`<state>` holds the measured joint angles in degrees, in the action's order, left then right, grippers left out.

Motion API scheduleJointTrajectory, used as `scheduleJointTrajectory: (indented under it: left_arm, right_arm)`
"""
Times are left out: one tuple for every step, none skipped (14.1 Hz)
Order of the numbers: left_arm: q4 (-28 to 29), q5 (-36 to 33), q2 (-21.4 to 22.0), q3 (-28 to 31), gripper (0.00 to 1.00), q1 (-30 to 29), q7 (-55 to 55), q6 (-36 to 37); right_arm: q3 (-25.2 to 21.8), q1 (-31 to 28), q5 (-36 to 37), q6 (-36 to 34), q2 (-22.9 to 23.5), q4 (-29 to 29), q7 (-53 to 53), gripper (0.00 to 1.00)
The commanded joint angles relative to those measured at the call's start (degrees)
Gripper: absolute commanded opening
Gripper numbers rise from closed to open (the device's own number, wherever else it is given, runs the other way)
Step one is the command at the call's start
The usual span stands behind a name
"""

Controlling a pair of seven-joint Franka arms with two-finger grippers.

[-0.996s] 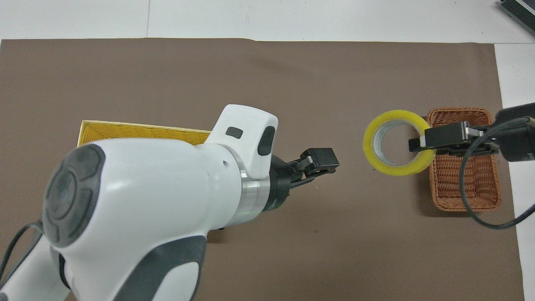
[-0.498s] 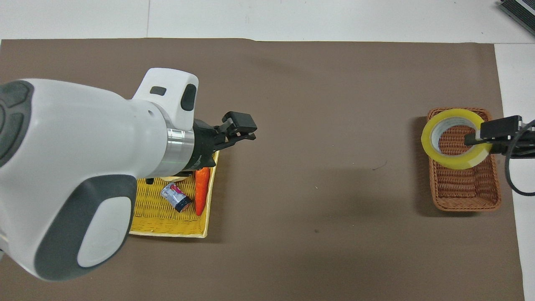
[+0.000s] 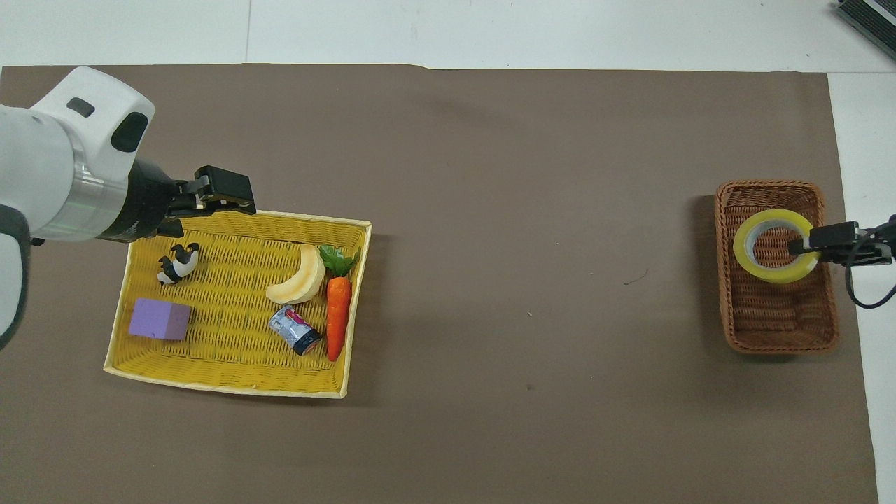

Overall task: Move tape to another basket
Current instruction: 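Release the tape into the wicker basket while the left gripper retracts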

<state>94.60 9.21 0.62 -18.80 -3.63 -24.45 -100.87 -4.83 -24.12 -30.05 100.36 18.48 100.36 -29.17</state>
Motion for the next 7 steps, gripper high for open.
scheduleJointTrajectory:
  left_arm:
    - [-0.46,-2.26,0.70,0.17,1.00,0.29,0.10,1.91]
    - [-0.46,-2.35,0.70,0.26,1.00,0.55,0.19,2.08]
    - [-0.55,-3.31,0.70,0.26,1.00,0.73,0.19,2.26]
    - [-1.16,-4.71,0.61,0.69,1.00,1.26,0.89,2.43]
    - [-1.17,-4.81,0.61,4.35,1.00,4.22,2.63,2.96]
    - [-1.17,-4.81,0.69,10.91,1.00,8.95,5.87,3.31]
    - [-1.17,-4.72,1.04,18.29,1.00,14.22,10.17,4.27]
  right_arm:
    - [0.70,-1.28,-0.98,1.77,-0.46,3.42,-4.66,0.00]
    - [0.70,-1.28,-0.46,1.86,-0.37,3.87,-5.89,0.00]
    - [0.70,-1.37,-0.19,2.81,-0.29,4.31,-7.12,0.00]
    - [0.70,-1.28,0.34,4.30,-0.46,5.27,-8.52,0.00]
    - [0.70,-1.11,1.12,5.36,-0.46,5.63,-9.32,0.24]
    - [0.70,-1.02,1.92,5.63,-0.46,5.63,-9.24,0.65]
    - [0.70,-0.84,2.01,5.55,-0.37,5.37,-8.80,1.00]
